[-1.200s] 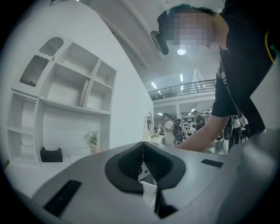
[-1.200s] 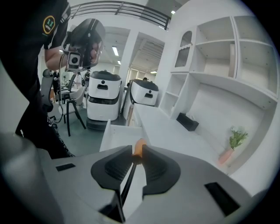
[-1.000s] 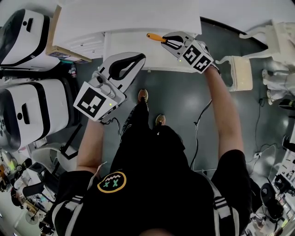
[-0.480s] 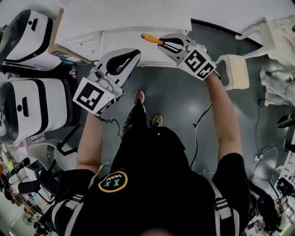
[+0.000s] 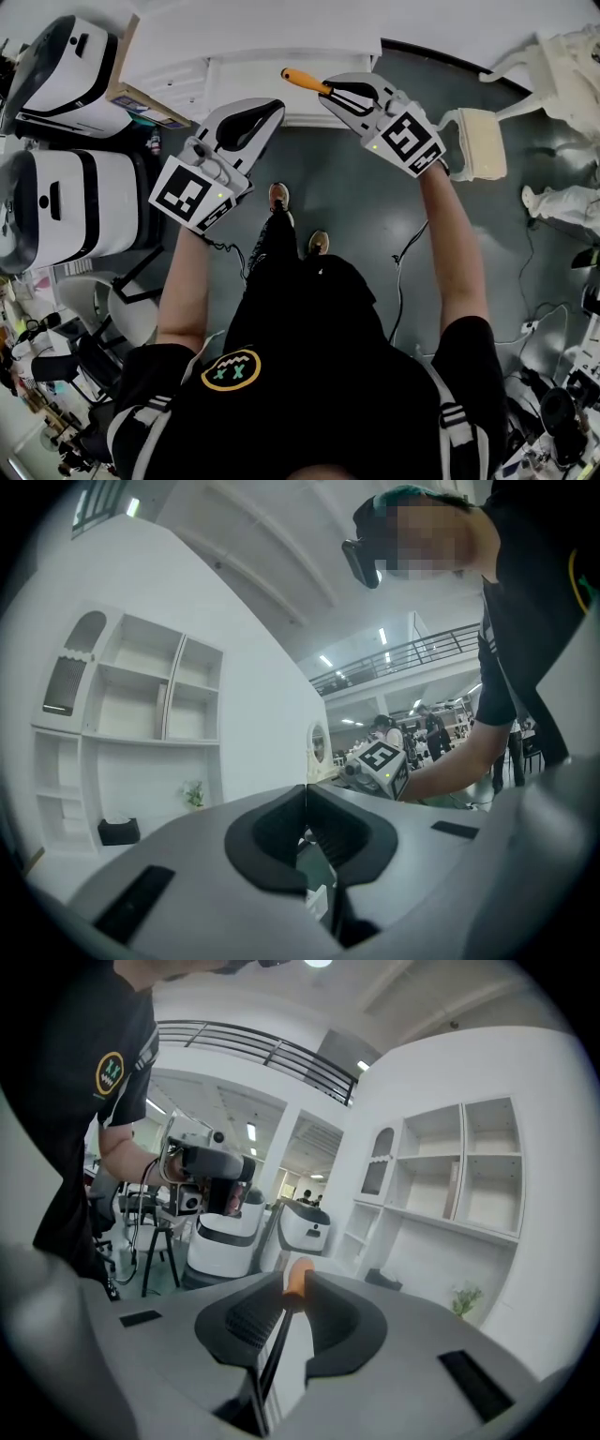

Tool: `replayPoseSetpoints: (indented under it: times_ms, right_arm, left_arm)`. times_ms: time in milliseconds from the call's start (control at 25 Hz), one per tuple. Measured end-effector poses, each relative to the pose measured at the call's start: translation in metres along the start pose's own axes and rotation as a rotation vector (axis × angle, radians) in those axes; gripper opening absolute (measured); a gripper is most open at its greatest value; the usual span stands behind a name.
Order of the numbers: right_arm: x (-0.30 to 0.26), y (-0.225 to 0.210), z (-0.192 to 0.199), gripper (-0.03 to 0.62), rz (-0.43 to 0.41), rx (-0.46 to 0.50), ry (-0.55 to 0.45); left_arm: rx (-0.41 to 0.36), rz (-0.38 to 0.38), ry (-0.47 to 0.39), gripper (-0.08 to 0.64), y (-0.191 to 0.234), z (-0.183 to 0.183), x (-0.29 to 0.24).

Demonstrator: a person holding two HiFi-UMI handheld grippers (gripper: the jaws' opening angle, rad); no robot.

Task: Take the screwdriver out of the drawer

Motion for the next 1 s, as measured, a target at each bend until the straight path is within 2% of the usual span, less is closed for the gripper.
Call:
replayPoseSetpoints:
  times_ms: [160, 320, 640, 1000]
  right_arm:
    - [0.021, 0.013, -0.015, 0.097, 0.024, -0.022, -0.064]
    - [0.038, 0.026, -0.034, 0.097, 0.038, 0.007, -0.137]
    - [0.062, 0.052, -0.079, 0.097, 0.076, -0.041, -0.296]
    - [0.066, 0.084, -0.099, 0.097, 0.15, -0.115, -0.341]
  left_arm:
    - [0.0, -0.003, -0.002, 0.02, -0.012, -0.009, 0.004]
    - [-0.013, -0.001, -0.008, 0.02, -0.019, -0.019, 0.008]
    - [-0.019, 0.014, -0.022, 0.02, -0.022, -0.028, 0.025]
    - [-0.013, 0.048, -0.049, 0.02, -0.015, -0.033, 0.05]
Point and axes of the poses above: the fingertips, and each gripper's own axes: x backward along the fingers, y to its left, z out of its underside, the point moved 2 cm from there along x, backward along the fingers, and after that the axes turned 9 degrees about -x, right-handed, at the moved point
